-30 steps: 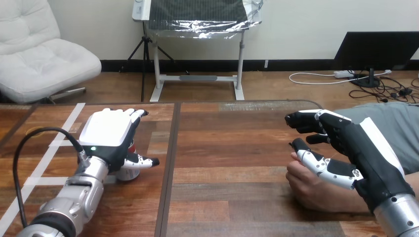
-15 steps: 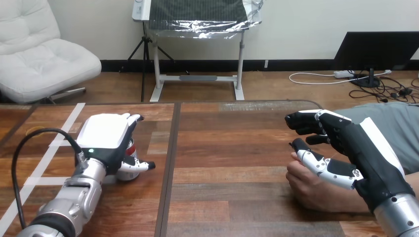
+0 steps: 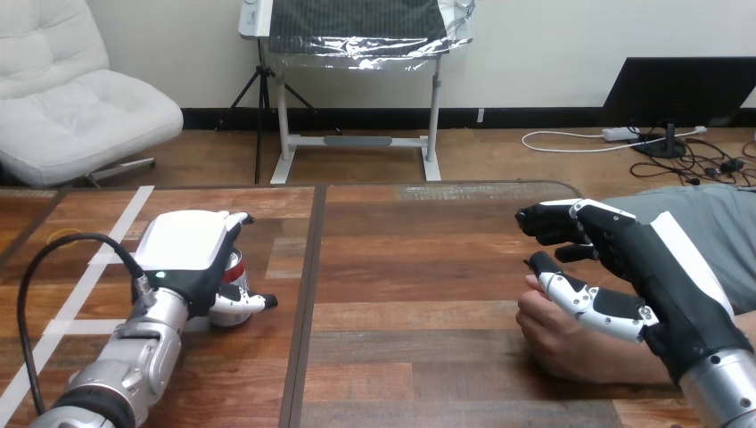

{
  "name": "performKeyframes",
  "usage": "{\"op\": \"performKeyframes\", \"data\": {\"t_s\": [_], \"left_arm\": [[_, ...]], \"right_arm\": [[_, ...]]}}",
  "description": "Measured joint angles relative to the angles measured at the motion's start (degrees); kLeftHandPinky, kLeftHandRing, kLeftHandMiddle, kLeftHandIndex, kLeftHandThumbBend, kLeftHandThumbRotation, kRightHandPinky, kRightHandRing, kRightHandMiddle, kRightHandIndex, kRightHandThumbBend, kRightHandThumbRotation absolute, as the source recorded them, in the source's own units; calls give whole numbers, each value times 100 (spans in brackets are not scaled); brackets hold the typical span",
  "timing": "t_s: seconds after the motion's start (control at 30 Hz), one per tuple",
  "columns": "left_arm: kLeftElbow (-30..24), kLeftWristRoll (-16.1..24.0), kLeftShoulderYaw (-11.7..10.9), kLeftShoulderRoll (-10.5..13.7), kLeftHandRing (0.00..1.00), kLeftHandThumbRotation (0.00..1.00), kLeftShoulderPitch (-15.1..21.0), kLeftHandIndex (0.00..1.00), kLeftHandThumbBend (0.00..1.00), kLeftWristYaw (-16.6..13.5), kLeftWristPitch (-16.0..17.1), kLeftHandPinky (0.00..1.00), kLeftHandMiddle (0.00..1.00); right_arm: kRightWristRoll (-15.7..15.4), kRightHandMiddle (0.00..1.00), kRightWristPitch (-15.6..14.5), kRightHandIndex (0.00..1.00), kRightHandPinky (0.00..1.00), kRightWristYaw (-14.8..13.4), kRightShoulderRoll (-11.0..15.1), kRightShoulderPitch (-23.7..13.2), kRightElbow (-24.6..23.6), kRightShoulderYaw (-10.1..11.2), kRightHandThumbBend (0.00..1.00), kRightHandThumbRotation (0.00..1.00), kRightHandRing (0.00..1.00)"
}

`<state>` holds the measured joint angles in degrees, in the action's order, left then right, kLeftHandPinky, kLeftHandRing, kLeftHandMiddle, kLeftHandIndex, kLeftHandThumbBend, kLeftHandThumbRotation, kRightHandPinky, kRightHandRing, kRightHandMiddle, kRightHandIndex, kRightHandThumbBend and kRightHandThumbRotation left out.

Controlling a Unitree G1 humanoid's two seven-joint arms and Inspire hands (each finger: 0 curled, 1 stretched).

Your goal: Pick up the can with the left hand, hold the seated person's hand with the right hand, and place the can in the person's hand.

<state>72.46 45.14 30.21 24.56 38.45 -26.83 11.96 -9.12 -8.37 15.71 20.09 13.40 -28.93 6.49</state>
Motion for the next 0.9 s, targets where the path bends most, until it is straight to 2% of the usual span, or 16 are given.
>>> {"op": "performKeyframes", "data": {"t_s": [0.47, 0.9], "left_arm": [[110, -294, -48, -44, 86, 46, 0, 87, 80, 287, -59, 83, 88], [119, -461, -188, -57, 86, 45, 49, 87, 78, 543, -155, 81, 88]], "right_arm": [[-2, 75, -21, 71, 74, 1, 49, 0, -10, 43, 34, 0, 78], [-10, 75, -237, 71, 74, 6, 49, 0, -81, 43, 34, 0, 78]]}}
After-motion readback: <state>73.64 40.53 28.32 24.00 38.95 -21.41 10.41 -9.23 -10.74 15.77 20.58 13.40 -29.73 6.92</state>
